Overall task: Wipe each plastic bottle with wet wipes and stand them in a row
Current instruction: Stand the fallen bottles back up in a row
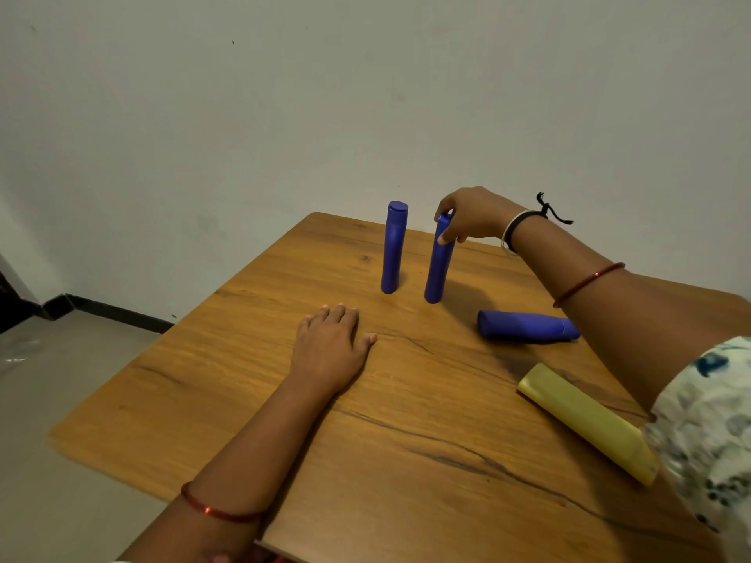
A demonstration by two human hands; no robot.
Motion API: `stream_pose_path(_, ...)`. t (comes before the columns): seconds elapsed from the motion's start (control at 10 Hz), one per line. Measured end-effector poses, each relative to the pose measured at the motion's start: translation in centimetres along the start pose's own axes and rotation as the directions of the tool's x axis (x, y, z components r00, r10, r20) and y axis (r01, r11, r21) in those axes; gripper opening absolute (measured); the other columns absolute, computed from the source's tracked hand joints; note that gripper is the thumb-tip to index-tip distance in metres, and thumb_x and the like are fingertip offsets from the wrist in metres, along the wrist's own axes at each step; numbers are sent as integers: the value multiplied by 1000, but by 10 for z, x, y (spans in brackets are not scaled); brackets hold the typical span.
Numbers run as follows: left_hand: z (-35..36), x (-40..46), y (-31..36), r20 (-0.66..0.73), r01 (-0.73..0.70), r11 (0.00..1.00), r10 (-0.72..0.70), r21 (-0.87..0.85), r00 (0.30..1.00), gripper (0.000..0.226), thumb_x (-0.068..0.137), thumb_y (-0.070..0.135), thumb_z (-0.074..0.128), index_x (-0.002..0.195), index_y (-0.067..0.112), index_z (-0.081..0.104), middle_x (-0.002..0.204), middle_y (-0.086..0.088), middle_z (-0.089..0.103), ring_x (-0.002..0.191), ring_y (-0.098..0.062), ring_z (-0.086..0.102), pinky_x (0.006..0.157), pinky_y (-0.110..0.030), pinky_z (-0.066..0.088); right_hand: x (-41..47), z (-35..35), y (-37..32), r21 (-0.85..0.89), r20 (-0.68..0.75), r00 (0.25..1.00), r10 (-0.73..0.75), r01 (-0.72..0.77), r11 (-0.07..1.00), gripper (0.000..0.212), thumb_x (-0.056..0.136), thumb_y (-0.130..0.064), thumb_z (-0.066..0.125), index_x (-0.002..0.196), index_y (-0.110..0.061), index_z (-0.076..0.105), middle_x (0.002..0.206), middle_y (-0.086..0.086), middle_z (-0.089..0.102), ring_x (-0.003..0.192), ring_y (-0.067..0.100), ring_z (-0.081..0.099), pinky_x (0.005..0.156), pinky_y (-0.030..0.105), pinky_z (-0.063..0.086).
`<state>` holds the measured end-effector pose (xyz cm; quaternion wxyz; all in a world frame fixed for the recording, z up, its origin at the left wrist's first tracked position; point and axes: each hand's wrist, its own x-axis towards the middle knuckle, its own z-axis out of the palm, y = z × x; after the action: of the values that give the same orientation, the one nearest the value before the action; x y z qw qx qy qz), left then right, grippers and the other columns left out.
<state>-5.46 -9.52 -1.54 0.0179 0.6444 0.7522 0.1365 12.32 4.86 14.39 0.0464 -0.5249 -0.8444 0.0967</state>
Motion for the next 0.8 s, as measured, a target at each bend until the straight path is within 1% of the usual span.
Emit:
stream_pose_path(0.2,0,0,0,0,4,1000,-4,1,1000,60,96,55,35,147,23,32,156,-2,30,145,-21,21,118,-41,17,-2,-1,-1,22,17,1000,-5,5,1000,44,84,-15,68,124,-8,53,113,12,61,85,18,60,72,27,44)
stream_pose_path(0.4,-1,0,0,4,9,1000,-9,-6,1000,60,96,55,36,147,23,32,155,-2,30,145,-21,21,119,-42,17,-3,-1,1,46,24,1000,-6,5,999,45,84,-15,69,125,-9,52,115,12,61,86,18,61,67,24,44)
stream_pose_path(0.6,-1,-1,0,-3,4,1000,-4,-9,1000,60,96,55,35,147,23,32,155,-2,31,145,-21,21,118,-41,16,-2,1,3,53,19,1000,-17,16,998,55,83,-16,70,132,-12,46,122,12,58,90,18,57,77,27,46)
stream_pose_path(0.7,-1,-1,0,4,5,1000,-5,-9,1000,61,96,55,35,148,23,31,156,-2,30,145,-22,21,118,-41,17,-2,3,5,34,9,1000,-11,11,999,67,82,-18,71,140,-13,38,131,12,53,104,22,55,88,32,44)
stream_pose_path(0.8,-2,-2,0,-4,2,1000,-2,-22,1000,61,96,55,36,147,22,31,156,-3,30,145,-22,22,118,-41,18,-7,0,10,5,-46,999,-2,2,1000,81,81,-22,72,146,-15,24,141,13,45,124,29,47,100,37,38)
